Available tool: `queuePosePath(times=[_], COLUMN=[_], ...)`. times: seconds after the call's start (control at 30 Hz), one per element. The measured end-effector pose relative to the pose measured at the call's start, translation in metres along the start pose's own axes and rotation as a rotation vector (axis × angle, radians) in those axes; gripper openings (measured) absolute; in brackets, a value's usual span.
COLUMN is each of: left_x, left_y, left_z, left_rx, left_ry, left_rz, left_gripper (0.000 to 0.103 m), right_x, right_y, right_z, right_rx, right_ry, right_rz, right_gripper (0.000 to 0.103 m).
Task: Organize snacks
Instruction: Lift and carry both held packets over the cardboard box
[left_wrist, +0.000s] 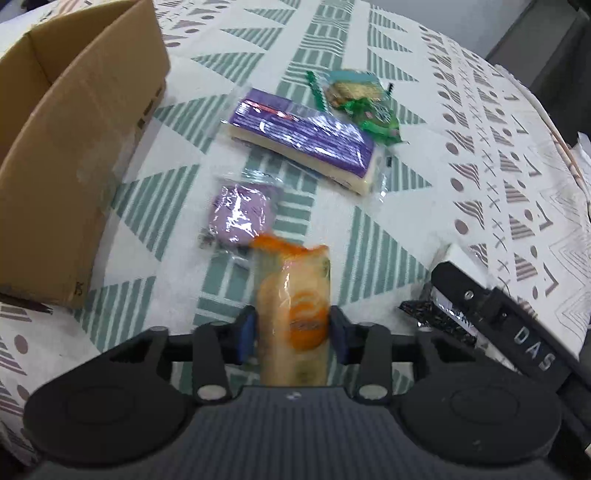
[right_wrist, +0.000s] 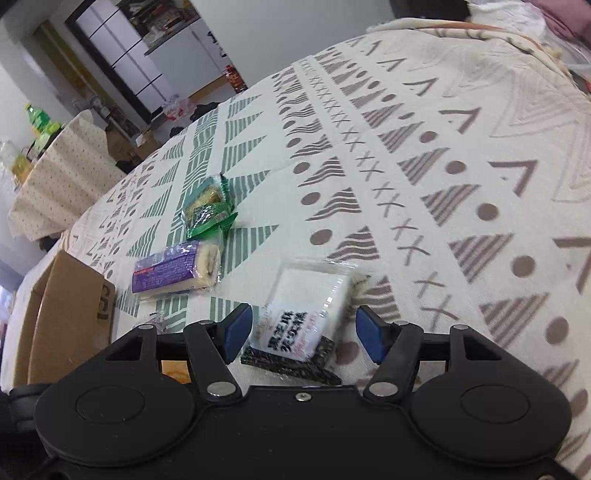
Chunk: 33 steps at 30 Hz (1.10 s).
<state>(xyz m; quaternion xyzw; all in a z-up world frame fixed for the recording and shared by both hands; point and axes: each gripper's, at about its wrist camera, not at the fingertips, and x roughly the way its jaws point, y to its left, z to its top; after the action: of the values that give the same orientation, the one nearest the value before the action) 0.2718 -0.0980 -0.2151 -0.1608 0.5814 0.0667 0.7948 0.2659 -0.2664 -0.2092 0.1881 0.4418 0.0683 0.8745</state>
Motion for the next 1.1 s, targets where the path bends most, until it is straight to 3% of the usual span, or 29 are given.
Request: queuePosePath(times=[0.23, 0.43, 0.53, 1.1], left_x=[-0.009, -0.025, -0.038, -0.090], left_y=[0.005, 0.006, 0.011, 0.039], left_z=[0.006, 0.006, 0.005, 0.021], left_rx=[-0.022, -0.023, -0.035, -0.075], left_ry=[-0.047, -0.085, -0.106, -0.242], left_rz=[0.008, -0.010, -0.037, -0.142], left_gripper=[0.035, 0.035, 0.035, 0.035], right_x=[0.005, 0.001, -0.006, -0.069], right_y=[0.011, 0.012, 0.010, 0.050], right_z=[-0.006, -0.009, -0.010, 0.007], right_rx=[-0.090, -0.117, -0.103, -0.094], right_ry=[0.014, 0.026, 0.029, -0.095], right_rz=[-0.029, -0.050, -0.053, 0.002], right_gripper=[0.064, 0.048, 0.046, 0.045])
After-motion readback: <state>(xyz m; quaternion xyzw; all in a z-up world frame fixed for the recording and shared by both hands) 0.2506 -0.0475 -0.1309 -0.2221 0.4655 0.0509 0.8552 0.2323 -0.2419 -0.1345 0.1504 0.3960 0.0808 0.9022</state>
